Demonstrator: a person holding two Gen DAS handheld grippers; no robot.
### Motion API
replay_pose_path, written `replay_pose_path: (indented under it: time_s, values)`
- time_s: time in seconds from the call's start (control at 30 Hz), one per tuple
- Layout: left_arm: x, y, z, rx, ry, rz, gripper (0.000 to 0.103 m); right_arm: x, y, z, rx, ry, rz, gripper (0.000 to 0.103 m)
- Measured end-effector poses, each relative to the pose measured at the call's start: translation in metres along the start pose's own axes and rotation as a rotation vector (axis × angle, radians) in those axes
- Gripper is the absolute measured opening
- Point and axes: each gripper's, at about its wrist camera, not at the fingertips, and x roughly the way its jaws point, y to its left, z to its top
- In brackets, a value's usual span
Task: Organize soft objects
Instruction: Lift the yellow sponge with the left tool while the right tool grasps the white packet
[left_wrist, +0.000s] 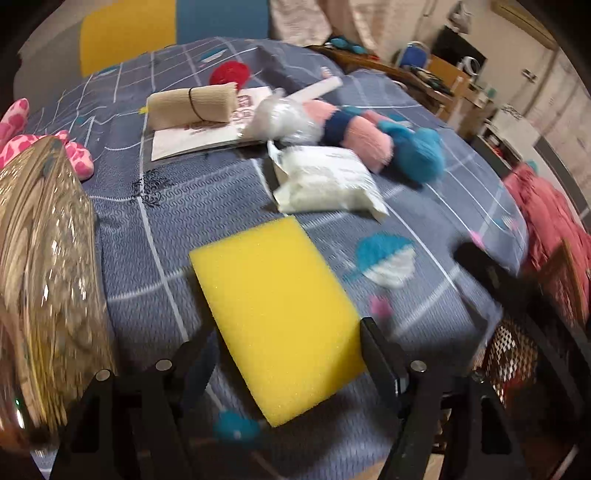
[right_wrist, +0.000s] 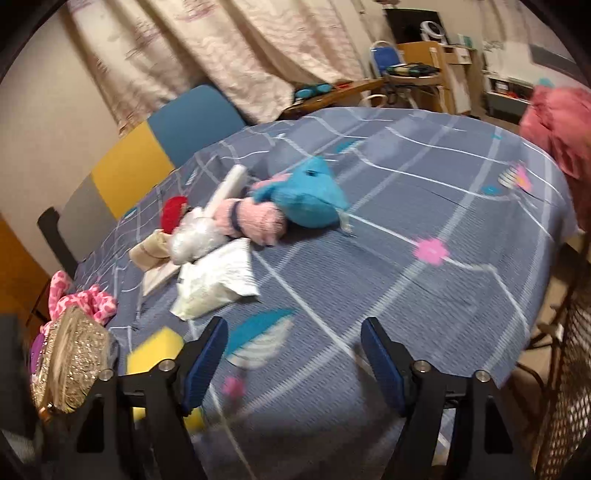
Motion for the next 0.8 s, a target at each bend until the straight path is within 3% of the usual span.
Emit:
replay_pose_path:
  time_s: [0.13, 0.3, 0.37, 0.43, 0.5, 0.63, 0.8]
  values:
    - [-0.017, 0.000, -0.021, 0.039, -0.014, -0.043, 0.074, 0.016, 0.020, 0.017, -0.038, 0.024, 0.040, 0.094]
    - [-0.032, -0.005, -0.043, 0.110, -0.050, -0.046, 0.074, 0.056, 0.057, 0.039, -0.180, 0.117, 0.022, 0.095]
    - [-0.035, -0.005, -0.048, 0.132, -0.062, -0.058, 0.074, 0.066, 0.069, 0.042, -0.221, 0.130, 0.021, 0.101]
    - [-0.033, -0.009, -0.050, 0.150, -0.070, -0.063, 0.074, 0.081, 0.083, 0.044, -0.261, 0.168, 0.056, 0.101]
    - [-0.038, -0.008, -0.055, 0.163, -0.081, -0.065, 0.074, 0.097, 0.093, 0.044, -0.301, 0.221, 0.040, 0.101]
    - [-0.040, -0.007, -0.056, 0.184, -0.096, -0.065, 0.074, 0.117, 0.108, 0.038, -0.344, 0.243, 0.006, 0.101]
    - [-0.047, -0.008, -0.063, 0.218, -0.117, -0.075, 0.074, 0.124, 0.108, 0.031, -0.344, 0.213, -0.013, 0.084]
